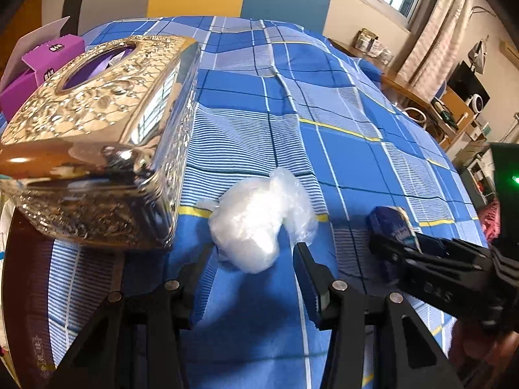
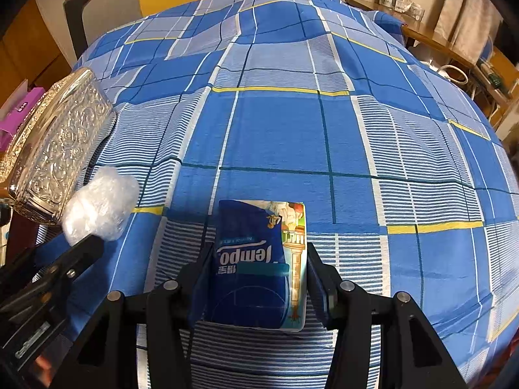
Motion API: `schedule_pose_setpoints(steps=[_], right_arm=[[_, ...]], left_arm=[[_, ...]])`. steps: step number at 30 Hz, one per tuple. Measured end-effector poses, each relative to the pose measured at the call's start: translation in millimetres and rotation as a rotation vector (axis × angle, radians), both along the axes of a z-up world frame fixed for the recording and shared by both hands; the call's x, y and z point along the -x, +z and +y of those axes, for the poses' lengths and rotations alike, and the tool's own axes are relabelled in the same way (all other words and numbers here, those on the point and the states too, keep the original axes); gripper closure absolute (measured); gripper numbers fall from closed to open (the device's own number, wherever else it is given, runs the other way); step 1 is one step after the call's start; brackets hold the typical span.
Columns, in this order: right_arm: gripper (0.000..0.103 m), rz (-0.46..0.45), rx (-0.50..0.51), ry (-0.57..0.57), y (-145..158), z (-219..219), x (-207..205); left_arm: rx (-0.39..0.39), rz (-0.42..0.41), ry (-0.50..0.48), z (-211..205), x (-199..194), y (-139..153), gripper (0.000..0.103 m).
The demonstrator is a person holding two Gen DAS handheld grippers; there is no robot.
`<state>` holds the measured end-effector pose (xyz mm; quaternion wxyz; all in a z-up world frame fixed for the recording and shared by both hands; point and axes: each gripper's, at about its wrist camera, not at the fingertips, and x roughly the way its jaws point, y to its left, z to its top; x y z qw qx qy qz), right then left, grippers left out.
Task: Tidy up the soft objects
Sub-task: 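Lower the left gripper onto the clear plastic bag of cotton and close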
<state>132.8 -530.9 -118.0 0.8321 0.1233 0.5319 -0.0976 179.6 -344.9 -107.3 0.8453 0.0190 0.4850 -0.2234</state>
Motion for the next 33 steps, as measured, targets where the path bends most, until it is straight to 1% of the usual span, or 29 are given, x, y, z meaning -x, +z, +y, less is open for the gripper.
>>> schedule_pose_setpoints(steps=[3,5,6,8,9,11,13,15,16,17,18,19,21,22,23,24,26,28,31,33], right_arm=[[0.05,-0.005,-0.018,-0.008,0.9,-3.5,-0.2],[0.05,-0.007,-0.024,-0.02,1.5,-6.4,0.5],[0.05,-0.007,-0.029,-0.026,1.5,-8.0,0.9],[0.05,-0.011,-0.042,-0.037,1.9,-10.6,1.7],[0.05,-0.012,-0.046,-0.042,2.0,-11.4,1.9],[0.05,-0.012,-0.05,-0.045,2.1,-11.3,2.5],[0.05,-0.013,-0.053,-0.043,2.2,-10.6,2.5],[0.05,-0.012,-0.056,-0.043,1.8,-10.8,2.1],[0.05,-0.012,-0.057,-0.043,1.8,-11.1,1.9],[0.05,-0.012,-0.059,-0.042,1.8,-11.2,1.7],[0.05,-0.012,-0.061,-0.042,1.9,-11.4,1.7],[0.05,-0.013,-0.063,-0.041,2.0,-11.6,1.7],[0.05,-0.013,-0.069,-0.04,1.8,-12.0,1.7],[0.05,-0.012,-0.072,-0.04,1.5,-12.3,1.7],[0.05,-0.011,-0.079,-0.042,1.1,-12.7,1.7],[0.05,-0.011,-0.088,-0.043,0.8,-13.1,1.8],[0.05,-0.014,-0.095,-0.044,1.3,-13.7,1.9],[0.05,-0.018,-0.094,-0.046,2.1,-14.2,1.7],[0.05,-0.018,-0.104,-0.047,1.7,-15.1,0.9],[0.05,-0.017,-0.102,-0.046,1.5,-14.7,0.5]], left_arm=[[0.01,-0.016,-0.018,-1.7,-1.1,-2.1,0.055],[0.012,-0.018,-0.037,-1.1,3.8,-2.2,0.065],[0.031,-0.016,-0.065,-0.6,9.4,-1.4,0.067],[0.03,-0.032,-0.088,0.1,18.8,0.9,0.067],[0.027,-0.046,-0.085,1.9,22.3,3.4,0.066],[0.02,-0.067,-0.066,3.4,21.9,6.9,0.062],[-0.023,-0.089,-0.028,3.8,16.0,8.5,0.05],[-0.068,-0.076,-0.012,-1.3,2.8,4.6,0.041],[-0.082,-0.078,-0.007,-3.8,-0.4,4.0,0.039],[-0.094,-0.068,-0.008,-7.5,-5.6,1.9,0.039],[-0.07,-0.066,-0.027,-12.0,-7.8,1.5,0.039],[-0.069,-0.073,-0.036,-15.7,-8.2,1.8,0.039],[-0.111,-0.119,-0.066,-28.1,-4.9,1.3,0.039],[-0.133,-0.126,-0.076,-34.2,-5.4,-1.0,0.046],[-0.129,-0.116,-0.08,-36.3,-6.7,-2.6,0.054],[-0.118,-0.097,-0.088,-38.1,-8.6,-4.6,0.071],[-0.133,-0.081,-0.087,-40.9,-11.9,-7.8,0.074],[-0.127,-0.081,-0.096,-41.5,-12.9,-5.9,0.078],[-0.095,-0.125,-0.112,-39.1,-10.3,11.3,0.078],[-0.063,-0.154,-0.112,-33.8,-12.8,28.3,0.079]])
